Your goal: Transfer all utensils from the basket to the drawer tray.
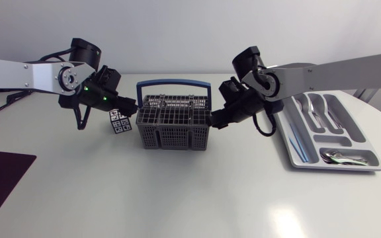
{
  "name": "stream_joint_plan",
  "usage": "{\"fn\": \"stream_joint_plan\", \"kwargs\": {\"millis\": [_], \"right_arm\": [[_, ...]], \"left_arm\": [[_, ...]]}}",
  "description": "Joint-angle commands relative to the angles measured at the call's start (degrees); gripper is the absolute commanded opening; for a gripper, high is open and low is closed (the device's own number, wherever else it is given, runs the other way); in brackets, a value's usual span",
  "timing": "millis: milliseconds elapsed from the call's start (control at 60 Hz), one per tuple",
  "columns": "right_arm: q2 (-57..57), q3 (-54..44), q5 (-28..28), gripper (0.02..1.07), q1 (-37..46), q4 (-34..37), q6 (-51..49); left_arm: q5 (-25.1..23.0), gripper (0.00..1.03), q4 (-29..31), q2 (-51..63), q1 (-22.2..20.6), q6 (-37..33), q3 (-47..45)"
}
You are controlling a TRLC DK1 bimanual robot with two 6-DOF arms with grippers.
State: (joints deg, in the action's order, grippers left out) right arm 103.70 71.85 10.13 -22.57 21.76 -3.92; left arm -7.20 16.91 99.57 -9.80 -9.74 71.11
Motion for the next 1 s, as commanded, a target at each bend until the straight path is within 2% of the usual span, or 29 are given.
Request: {"fn": "stream_joint_plan", "kwargs": {"millis": [0, 150, 250, 433, 717, 983], "right_arm": [[-2.8, -2.25, -1.17, 0.62, -0.02, -0.75, -1.09], [-6.76, -4.97, -3.89, 0.9, 0.68, -1.19, -2.49], [-9.92, -6.99, -6.18, 1.03, 1.56, -1.98, -4.16], [-16.95, -10.77, -7.67, 1.03, 3.76, -2.69, -6.8], [-31.63, -17.63, -8.81, 1.03, 7.54, -3.65, -10.23], [-40.42, -24.66, -7.41, 1.03, 13.6, -4.62, -9.52]], "left_arm": [[-0.44, 0.77, 0.06, -2.54, 0.49, -1.25, -2.64], [-0.44, 0.8, -0.03, -6.14, 1.01, -1.51, -4.67], [-0.44, 0.81, -0.03, -9.66, 1.37, -1.95, -6.34], [-0.53, 0.96, -0.12, -18.36, 2.24, -2.04, -10.03], [1.05, 0.97, -2.05, -33.3, 2.6, -3.18, -16.36], [2.81, 0.98, -3.9, -40.77, 4.0, -4.15, -21.63]]}}
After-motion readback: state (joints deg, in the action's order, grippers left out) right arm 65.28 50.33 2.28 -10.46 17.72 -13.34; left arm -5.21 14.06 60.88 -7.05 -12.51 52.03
